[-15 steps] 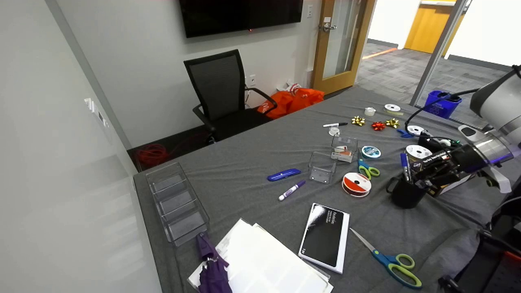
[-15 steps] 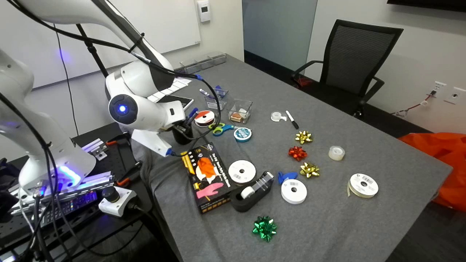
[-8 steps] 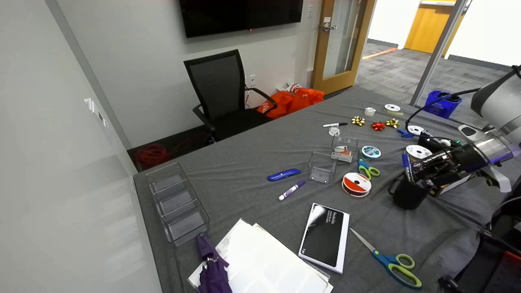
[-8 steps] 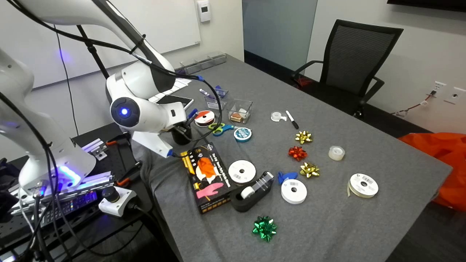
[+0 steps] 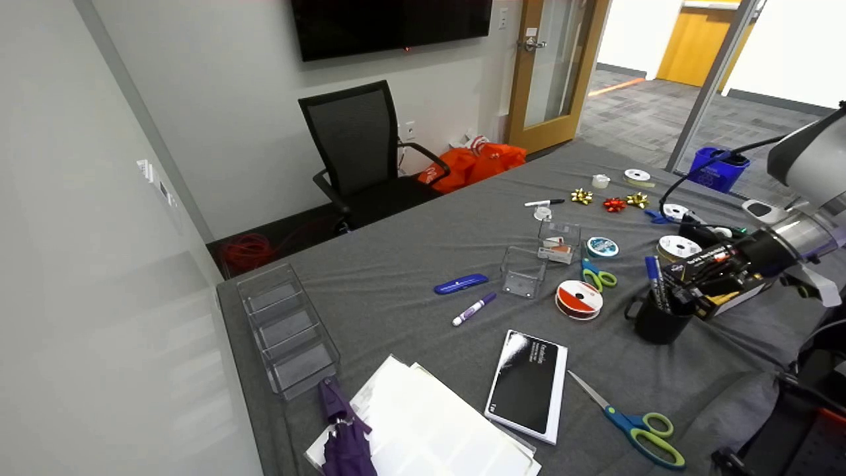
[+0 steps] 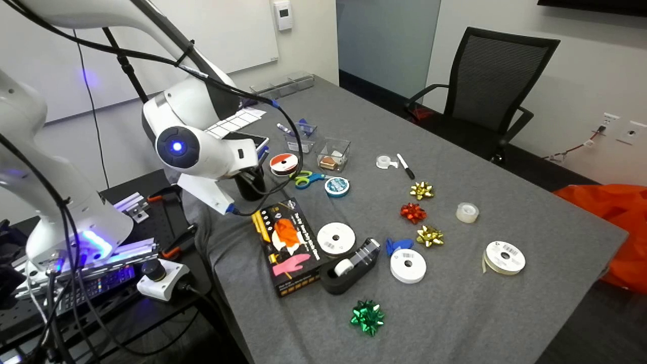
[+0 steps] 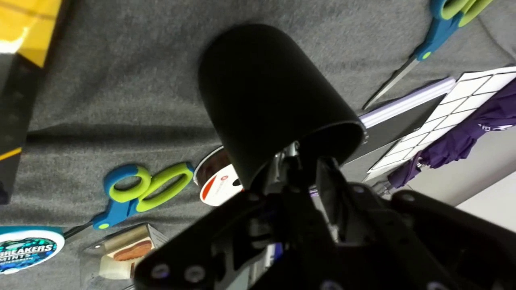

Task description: Pick up the blue marker from the tablecloth and put it in the black mug.

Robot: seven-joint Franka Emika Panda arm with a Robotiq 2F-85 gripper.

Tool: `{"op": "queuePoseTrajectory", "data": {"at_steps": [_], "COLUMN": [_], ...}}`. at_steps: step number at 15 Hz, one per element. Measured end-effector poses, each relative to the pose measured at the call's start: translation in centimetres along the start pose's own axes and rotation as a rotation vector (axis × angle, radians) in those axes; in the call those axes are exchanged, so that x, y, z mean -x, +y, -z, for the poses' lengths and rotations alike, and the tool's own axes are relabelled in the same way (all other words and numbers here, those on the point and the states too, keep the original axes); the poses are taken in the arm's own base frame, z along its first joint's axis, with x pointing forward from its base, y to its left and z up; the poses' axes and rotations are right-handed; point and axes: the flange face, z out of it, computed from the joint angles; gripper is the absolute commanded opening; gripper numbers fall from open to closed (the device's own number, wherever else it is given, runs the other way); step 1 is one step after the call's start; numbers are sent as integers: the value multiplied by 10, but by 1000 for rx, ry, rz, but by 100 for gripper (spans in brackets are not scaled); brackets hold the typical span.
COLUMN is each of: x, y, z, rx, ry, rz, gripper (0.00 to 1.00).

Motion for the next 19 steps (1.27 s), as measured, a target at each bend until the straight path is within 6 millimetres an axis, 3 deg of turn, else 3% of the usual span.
{"op": "queuePoseTrajectory", "data": {"at_steps": [5, 9, 10, 12, 19], "x": [-23, -44, -48, -55, -90], "y": [-14, -19, -16, -9, 8], "z": [16, 41, 50, 69, 128], "rx": [-44, -21, 13, 96, 426], "ry": [11, -59, -101, -190, -485], "rz": [-65, -128, -152, -193, -295], "gripper": [0, 0, 26, 32, 82]}}
